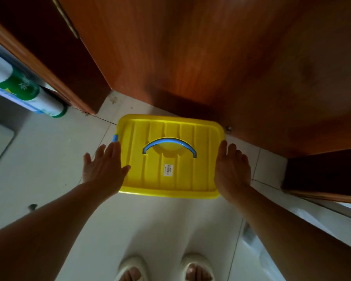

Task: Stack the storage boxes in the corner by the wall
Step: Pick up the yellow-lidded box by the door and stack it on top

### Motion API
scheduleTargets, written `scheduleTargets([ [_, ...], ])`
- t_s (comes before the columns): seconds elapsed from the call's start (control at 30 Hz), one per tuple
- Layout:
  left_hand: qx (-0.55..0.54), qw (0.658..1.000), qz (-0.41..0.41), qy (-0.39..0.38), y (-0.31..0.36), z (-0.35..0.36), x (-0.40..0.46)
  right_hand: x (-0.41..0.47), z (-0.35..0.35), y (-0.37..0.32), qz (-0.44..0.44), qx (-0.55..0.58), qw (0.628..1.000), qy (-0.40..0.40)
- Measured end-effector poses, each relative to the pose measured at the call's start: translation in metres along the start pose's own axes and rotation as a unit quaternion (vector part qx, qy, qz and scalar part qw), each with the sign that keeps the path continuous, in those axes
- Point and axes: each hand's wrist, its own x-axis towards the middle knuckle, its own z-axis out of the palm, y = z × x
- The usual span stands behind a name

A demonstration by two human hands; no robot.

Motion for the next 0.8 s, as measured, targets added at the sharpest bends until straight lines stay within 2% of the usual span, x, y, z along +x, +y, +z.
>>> scheduleTargets([
  [0.23,-0.063,0.997,-0.048,0.022,0.001,0.020,0.037,0.028,0.022,-0.004,0.034,0.089,0.995,-0.007],
  [0.47,-0.170,0.981,-0.086,0.044,0.000,0.029,0.049,0.030,0.020,-0.011,0.097,0.217,0.970,-0.047],
  [0.8,-0.200,0.975,-0.077,0.057,-0.004,0.015,0.029,0.017,0.008,-0.010,0.083,0.209,0.972,-0.071],
])
